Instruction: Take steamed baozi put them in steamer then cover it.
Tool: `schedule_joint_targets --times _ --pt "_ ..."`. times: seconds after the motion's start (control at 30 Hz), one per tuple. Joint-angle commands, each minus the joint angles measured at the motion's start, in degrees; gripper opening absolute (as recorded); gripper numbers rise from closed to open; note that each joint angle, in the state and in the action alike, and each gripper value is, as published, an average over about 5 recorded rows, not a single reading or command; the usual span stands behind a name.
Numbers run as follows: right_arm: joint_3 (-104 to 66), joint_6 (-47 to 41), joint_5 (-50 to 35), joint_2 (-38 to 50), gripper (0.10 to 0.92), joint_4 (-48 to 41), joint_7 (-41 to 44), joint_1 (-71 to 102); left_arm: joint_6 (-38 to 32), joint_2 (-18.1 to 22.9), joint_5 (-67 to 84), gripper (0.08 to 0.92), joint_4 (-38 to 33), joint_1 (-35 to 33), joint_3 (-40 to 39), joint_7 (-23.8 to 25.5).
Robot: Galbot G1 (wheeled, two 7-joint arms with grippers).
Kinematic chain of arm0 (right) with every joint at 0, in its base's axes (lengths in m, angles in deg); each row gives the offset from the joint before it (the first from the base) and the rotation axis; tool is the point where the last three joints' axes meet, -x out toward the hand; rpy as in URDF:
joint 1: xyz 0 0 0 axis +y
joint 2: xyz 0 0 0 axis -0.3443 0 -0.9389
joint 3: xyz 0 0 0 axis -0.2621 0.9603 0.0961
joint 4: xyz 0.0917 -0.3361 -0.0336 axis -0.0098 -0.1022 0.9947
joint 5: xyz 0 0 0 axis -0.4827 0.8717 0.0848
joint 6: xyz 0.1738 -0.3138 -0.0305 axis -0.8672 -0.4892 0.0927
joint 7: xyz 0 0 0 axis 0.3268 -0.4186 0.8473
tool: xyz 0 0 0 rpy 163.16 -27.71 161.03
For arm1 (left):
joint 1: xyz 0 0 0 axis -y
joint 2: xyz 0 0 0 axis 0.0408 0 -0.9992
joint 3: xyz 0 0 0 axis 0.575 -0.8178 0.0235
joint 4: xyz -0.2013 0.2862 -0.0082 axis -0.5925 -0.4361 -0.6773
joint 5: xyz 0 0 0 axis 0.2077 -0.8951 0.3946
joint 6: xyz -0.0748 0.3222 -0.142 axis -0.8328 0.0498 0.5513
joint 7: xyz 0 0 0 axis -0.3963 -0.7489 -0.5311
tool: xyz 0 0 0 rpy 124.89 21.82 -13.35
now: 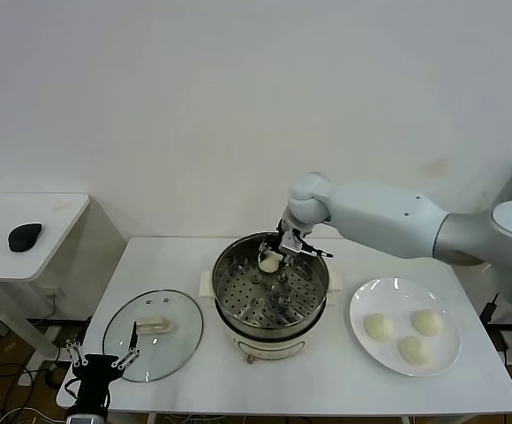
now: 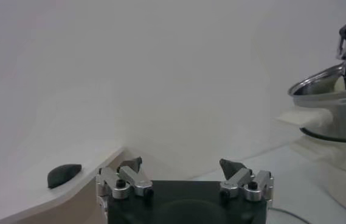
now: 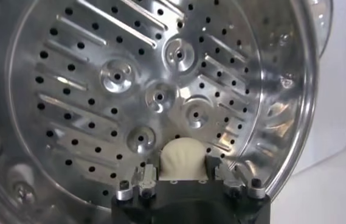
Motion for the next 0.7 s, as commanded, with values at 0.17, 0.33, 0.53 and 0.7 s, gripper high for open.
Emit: schedule_joint_targets --times 0.17,0.33,0.53,0.7 --pt "-0.4 2.15 -0.81 -0.1 0.762 0.03 -0.63 -1.76 0.04 -0.08 -0.08 0.823 -0.27 -0.1 0.03 0.0" --pt "1.87 -7.82 -15.09 4.83 0.819 8.4 4.08 -8.69 0.07 -0.46 -0.01 0.823 -0.41 -0.44 0.37 0.07" --pt "3.83 -28.62 -30.94 14.91 0.823 19.36 9.49 -16.93 1.08 -1.42 0.52 0.823 -0.75 -0.9 0.83 -0.33" --pt "5.56 -42.97 -35.79 23.49 0.823 27.23 9.86 -22.09 3.68 -2.22 1.07 0.823 -1.7 -0.52 0.39 -0.79"
